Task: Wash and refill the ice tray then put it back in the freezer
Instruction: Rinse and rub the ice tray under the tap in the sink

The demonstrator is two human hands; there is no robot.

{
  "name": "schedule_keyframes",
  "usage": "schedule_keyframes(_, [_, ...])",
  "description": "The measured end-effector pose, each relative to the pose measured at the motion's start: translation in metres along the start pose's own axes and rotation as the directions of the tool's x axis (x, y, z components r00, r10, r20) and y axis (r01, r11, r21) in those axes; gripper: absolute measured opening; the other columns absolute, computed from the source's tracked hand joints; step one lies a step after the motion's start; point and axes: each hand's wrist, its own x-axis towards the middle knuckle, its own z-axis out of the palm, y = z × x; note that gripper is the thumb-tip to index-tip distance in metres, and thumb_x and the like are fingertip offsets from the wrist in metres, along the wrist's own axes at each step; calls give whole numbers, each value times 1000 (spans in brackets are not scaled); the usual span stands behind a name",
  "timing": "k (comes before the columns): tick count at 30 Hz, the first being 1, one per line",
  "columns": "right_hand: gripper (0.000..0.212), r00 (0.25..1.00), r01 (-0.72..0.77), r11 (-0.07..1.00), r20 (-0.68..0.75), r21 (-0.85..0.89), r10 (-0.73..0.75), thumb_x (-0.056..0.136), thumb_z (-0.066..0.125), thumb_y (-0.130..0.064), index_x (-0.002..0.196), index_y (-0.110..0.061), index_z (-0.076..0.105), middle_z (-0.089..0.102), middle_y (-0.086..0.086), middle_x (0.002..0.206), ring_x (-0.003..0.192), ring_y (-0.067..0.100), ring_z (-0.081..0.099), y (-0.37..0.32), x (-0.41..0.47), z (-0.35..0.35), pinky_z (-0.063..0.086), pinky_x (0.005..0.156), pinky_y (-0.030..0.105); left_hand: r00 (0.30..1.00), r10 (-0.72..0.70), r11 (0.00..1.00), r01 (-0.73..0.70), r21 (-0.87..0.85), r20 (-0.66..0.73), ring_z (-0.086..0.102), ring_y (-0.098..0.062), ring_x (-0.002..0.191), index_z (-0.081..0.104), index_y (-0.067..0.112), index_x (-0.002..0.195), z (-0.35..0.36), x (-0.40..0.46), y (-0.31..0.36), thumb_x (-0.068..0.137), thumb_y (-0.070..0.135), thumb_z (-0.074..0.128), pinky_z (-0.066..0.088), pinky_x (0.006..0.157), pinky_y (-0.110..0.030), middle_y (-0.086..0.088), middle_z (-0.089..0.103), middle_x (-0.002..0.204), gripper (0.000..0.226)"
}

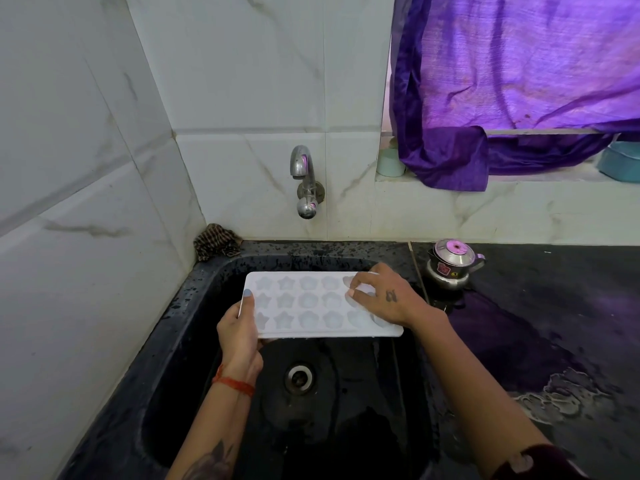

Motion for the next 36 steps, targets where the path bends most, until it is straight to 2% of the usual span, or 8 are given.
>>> schedule_keyframes(5, [34,1000,-7,997,4,-81,8,96,42,-46,127,-37,53,38,7,133,120,27,44,-2,-2,0,38,96,32,1000,0,1000,0,1,5,58,-15,66,58,16,78,-1,-2,0,96,29,54,47,38,-18,-2,62,77,23])
schedule_keyframes(12, [28,999,41,999,-28,9,-40,96,47,-37,122,-34,58,38,5,139,129,27,37,-1,-3,0,35,105,37,1000,0,1000,0,2,7,56,-15,63,57,15,79,1,-4,1,96,28,54,42,33,-16,-2,60,76,22])
schedule_keyframes(17, [29,981,146,986,-117,-80,-155,95,48,-26,123,-34,52,33,6,148,139,29,23,-8,-2,1,25,111,49,999,-19,1000,19,-4,29,60,-15,67,58,16,79,4,-3,0,96,28,54,49,45,-22,-3,63,80,21])
schedule_keyframes(20, [24,988,127,989,-73,-70,-132,97,44,-38,117,-42,57,24,4,155,144,27,14,-16,0,2,15,115,53,999,-13,1000,13,0,33,60,-15,66,59,15,81,4,-2,0,96,28,54,49,41,-21,-3,63,80,21])
schedule_keyframes(23, [30,998,53,993,21,-101,-52,95,40,-53,120,-48,55,17,2,158,147,27,6,-22,2,4,5,115,56,999,-25,1000,26,-16,44,61,-17,67,59,14,80,6,-2,0,95,29,55,51,42,-21,-4,64,80,21])
schedule_keyframes(26, [34,997,44,991,65,-130,-36,93,41,-57,124,-48,52,23,3,156,145,27,12,-24,2,2,8,113,55,999,-16,1000,16,-5,46,61,-18,69,59,15,80,6,0,1,95,30,55,53,48,-26,-5,64,82,22])
schedule_keyframes(31, [33,998,62,983,25,-175,-59,89,46,-58,115,-41,57,47,0,138,131,27,36,-20,2,-1,30,106,49,999,-13,1000,14,-10,51,61,-17,69,59,14,80,7,0,-2,95,29,55,53,49,-26,-5,64,81,22])
schedule_keyframes(36, [37,999,46,978,11,-206,-44,90,45,-59,119,-39,56,40,2,146,135,27,32,-21,-2,0,26,108,47,998,-29,999,30,-11,49,62,-18,69,61,14,83,6,3,-5,95,29,55,53,43,-21,-6,66,83,20])
